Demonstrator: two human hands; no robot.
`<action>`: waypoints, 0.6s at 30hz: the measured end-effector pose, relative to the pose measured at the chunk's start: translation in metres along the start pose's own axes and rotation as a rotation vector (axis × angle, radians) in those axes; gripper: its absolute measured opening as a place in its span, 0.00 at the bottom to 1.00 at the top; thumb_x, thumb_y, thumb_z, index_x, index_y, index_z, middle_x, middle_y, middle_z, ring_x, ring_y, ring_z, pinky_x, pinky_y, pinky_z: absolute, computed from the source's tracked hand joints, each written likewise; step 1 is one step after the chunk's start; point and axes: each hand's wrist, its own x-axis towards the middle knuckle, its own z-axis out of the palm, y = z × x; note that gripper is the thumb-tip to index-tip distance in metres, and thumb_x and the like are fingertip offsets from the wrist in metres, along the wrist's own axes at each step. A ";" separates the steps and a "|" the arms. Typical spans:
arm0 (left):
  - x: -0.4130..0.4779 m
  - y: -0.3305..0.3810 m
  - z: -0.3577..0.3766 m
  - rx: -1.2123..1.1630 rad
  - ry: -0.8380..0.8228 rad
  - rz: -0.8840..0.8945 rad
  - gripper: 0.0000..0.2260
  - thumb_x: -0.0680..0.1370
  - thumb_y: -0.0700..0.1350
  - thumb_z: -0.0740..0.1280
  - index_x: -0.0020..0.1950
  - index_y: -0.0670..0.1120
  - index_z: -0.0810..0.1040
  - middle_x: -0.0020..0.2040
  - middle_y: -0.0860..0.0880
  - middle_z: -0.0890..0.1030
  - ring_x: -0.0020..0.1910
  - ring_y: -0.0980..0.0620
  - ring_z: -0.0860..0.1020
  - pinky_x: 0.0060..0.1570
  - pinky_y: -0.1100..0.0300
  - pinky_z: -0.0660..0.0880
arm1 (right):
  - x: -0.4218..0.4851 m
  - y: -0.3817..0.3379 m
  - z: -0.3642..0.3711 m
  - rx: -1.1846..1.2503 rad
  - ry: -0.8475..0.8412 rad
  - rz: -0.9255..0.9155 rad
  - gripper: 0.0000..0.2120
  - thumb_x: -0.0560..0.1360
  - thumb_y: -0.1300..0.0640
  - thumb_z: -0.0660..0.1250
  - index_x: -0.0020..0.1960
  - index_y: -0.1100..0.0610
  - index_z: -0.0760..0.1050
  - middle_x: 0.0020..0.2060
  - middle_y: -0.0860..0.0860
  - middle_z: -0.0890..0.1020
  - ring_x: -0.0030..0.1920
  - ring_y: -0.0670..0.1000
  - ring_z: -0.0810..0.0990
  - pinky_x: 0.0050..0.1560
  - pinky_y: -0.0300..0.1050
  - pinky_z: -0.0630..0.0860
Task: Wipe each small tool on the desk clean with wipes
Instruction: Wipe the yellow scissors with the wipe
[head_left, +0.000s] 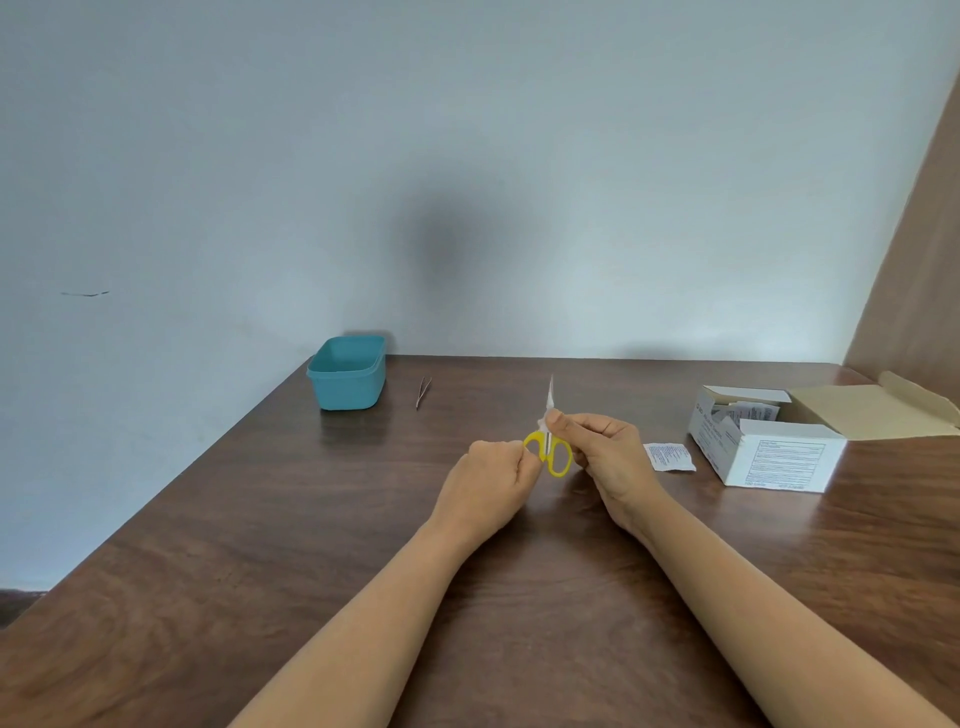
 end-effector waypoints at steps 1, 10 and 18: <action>0.000 0.000 -0.001 -0.013 0.012 -0.010 0.20 0.80 0.47 0.57 0.29 0.47 0.58 0.26 0.48 0.64 0.36 0.34 0.71 0.32 0.53 0.61 | 0.000 -0.002 0.000 -0.019 -0.009 0.014 0.07 0.69 0.54 0.74 0.37 0.57 0.84 0.28 0.49 0.75 0.32 0.46 0.66 0.35 0.39 0.64; 0.000 -0.002 -0.003 -0.005 -0.002 0.018 0.20 0.79 0.48 0.56 0.28 0.47 0.58 0.25 0.49 0.63 0.31 0.43 0.65 0.32 0.54 0.60 | 0.004 -0.006 -0.008 -0.026 -0.074 0.115 0.03 0.68 0.60 0.75 0.36 0.58 0.84 0.30 0.52 0.76 0.33 0.46 0.67 0.36 0.39 0.65; -0.001 0.000 -0.002 0.079 -0.056 0.053 0.19 0.79 0.49 0.56 0.29 0.46 0.60 0.29 0.44 0.70 0.33 0.38 0.71 0.34 0.52 0.64 | -0.001 0.002 0.000 0.095 0.083 0.003 0.04 0.69 0.64 0.74 0.43 0.62 0.82 0.31 0.48 0.84 0.31 0.41 0.79 0.35 0.30 0.72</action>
